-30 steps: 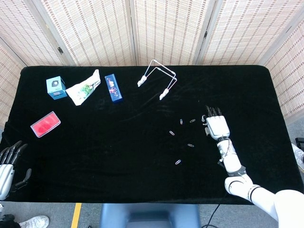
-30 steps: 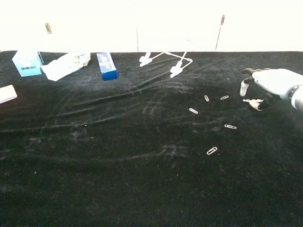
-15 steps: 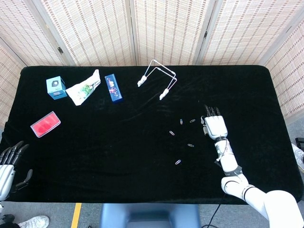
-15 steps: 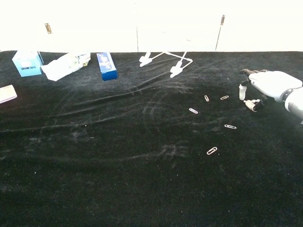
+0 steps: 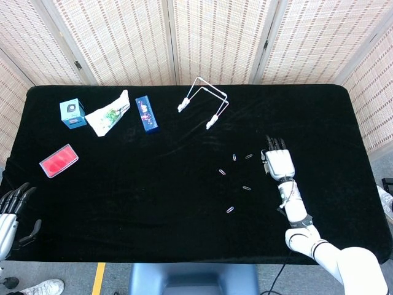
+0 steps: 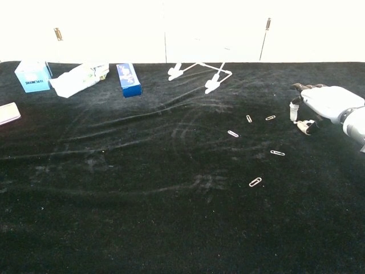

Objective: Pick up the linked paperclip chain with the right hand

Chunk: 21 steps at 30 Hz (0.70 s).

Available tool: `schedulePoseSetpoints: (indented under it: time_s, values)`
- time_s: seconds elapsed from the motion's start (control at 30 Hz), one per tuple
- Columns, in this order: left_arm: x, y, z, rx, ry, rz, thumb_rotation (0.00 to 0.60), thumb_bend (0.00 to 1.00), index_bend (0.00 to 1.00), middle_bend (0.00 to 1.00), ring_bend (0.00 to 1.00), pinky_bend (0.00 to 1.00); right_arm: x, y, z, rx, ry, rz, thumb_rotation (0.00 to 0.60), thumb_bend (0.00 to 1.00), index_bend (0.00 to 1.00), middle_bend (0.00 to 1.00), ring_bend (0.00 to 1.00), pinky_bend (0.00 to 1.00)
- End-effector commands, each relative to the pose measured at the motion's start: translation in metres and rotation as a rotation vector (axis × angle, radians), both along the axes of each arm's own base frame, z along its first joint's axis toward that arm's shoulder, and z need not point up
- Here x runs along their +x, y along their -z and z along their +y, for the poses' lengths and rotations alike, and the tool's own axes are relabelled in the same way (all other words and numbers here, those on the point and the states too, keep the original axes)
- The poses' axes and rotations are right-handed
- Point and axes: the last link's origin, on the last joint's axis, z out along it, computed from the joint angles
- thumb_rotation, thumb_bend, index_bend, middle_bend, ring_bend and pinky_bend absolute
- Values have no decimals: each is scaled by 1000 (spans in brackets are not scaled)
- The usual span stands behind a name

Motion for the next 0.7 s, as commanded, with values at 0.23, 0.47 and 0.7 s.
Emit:
schedulePoseSetpoints:
  time_s: [0.23,0.47,0.7]
  values:
    - [-1,0,1,0,-6,3,600,520,0,0,0,0,-1,1,0,-1,-9,3,600,474,448,0,0,0]
    - [0,0,0,-15,-1,-23,600,521,0,0,0,0,-4,3,0,-5,-3,21,600,475,460,0,0,0]
    - [-3,-2,1,-16,-3,-26,600,521,0,0,0,0,-3,5,-1,-11,-7,6,600,475,528,0,0,0]
